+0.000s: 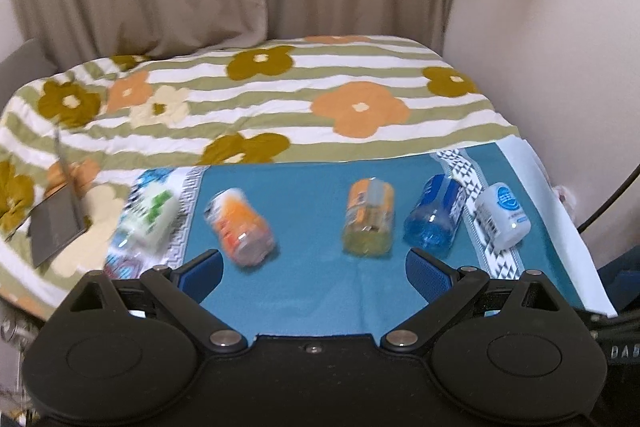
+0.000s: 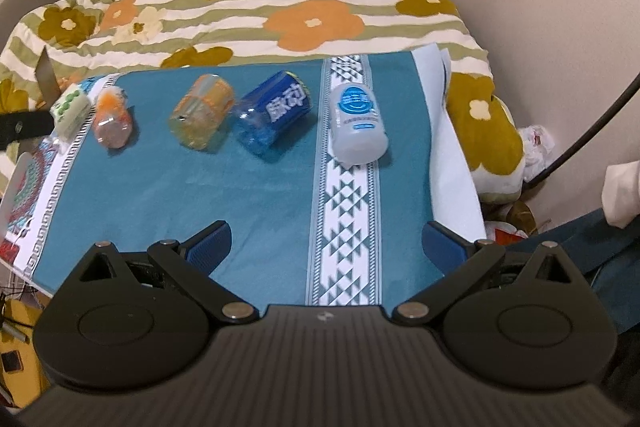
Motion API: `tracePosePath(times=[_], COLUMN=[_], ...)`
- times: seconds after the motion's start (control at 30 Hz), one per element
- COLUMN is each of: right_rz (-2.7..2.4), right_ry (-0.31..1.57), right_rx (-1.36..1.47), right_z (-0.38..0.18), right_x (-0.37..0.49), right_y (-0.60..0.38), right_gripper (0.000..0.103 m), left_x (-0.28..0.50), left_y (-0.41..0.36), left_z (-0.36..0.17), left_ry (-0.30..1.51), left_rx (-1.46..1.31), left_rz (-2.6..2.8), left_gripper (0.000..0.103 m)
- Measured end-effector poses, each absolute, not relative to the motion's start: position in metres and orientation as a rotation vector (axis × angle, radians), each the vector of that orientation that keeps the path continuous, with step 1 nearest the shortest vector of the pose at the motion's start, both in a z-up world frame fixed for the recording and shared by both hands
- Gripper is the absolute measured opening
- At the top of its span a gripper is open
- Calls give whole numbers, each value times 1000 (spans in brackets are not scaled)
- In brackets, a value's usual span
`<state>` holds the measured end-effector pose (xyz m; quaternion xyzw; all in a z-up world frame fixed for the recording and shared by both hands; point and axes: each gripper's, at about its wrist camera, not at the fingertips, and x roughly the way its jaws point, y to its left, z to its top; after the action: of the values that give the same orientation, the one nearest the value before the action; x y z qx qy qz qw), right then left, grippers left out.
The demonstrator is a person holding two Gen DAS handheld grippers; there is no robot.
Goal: Flip cup upright
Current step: 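Move the left gripper toward the clear orange-printed cup lying on its side, then close the left gripper on the cup's base and lift it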
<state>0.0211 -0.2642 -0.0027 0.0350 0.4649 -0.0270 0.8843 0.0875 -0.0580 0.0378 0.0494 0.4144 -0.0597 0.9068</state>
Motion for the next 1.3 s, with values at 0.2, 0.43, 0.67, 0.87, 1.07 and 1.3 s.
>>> tracePosePath(times=[0.2,0.43,0.67,0.87,1.07,1.3], right_rz=[-106,-203,-280,-310,-327,-321], right_ry=[997,1055,1106,1132,1144,1135], right_rx=[115,200,274,310,325,326], right_z=[-17,-37,-57,-68,-74,-72], right_x=[39,56,71,80,84,84], right_y=[-276,-284,-287,-286,-284,-284], right_gripper=[103,103,103,103,103,103], left_x=[152,211,243,256,262,257], left_y=[-83,-104,-114,-116,-118,-120], left_z=[11,-35,-76,-96,-106,-104], left_ry=[919,1034,1135,1184,1235,1231], left_rx=[132,201,260,286,256,251], left_rz=[-221,-315,-375,-406,-459,-463], left_gripper=[100,99,97,90,64,64])
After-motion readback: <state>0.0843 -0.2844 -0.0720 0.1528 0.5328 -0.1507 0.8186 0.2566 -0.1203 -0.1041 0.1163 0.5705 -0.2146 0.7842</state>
